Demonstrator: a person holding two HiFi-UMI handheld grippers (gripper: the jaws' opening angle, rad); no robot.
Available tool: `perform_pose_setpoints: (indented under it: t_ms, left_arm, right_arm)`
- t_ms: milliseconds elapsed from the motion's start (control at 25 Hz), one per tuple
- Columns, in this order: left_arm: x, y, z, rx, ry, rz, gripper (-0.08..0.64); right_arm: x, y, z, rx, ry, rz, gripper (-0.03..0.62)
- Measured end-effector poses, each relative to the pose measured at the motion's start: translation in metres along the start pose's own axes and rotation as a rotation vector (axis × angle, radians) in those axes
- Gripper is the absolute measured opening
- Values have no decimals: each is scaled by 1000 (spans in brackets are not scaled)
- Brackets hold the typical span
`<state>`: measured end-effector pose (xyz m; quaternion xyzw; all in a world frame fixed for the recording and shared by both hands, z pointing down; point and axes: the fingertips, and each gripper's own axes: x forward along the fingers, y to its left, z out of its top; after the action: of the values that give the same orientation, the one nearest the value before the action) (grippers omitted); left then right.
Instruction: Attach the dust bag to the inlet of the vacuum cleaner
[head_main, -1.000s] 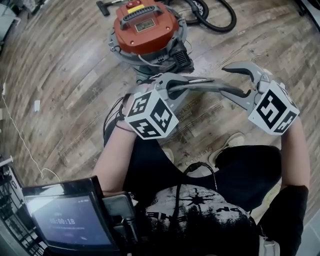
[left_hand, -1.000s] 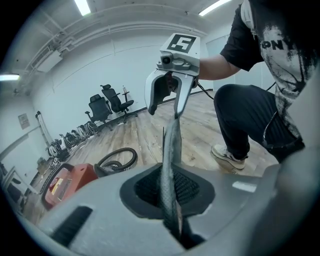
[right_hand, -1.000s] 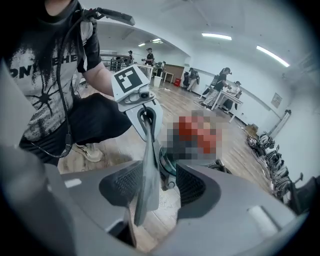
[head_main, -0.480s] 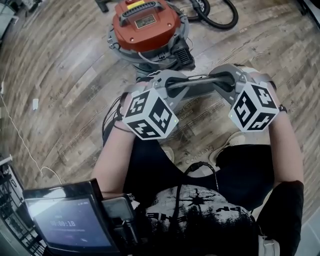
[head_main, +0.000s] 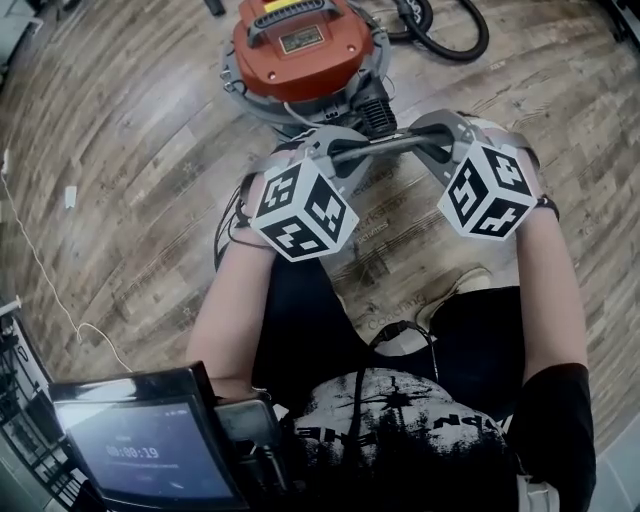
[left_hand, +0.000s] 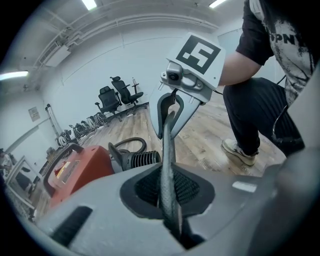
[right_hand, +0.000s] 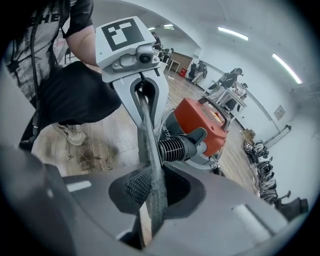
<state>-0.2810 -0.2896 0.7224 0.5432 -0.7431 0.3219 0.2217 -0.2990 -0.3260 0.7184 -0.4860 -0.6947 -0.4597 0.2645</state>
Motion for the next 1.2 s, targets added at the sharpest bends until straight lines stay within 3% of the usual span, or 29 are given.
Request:
perform_pose_setpoints:
  t_ms: [480,840,1000,1200]
  left_arm:
    - [15,11,-10,-50,46,14,29]
    - [21,17,-30,-95,53,21,34]
    - [24,19,-32,-101,57,22,34]
    - [20,19,-18,-109,9,25,32]
  right_arm:
    - [19,-7,-9,0,-24,-2,49]
    - [19,-5,6,-47,-14,4,44]
    - [16,-7,9,-16,-34,15,45]
    - [17,-13,-2,116,-62,41,46]
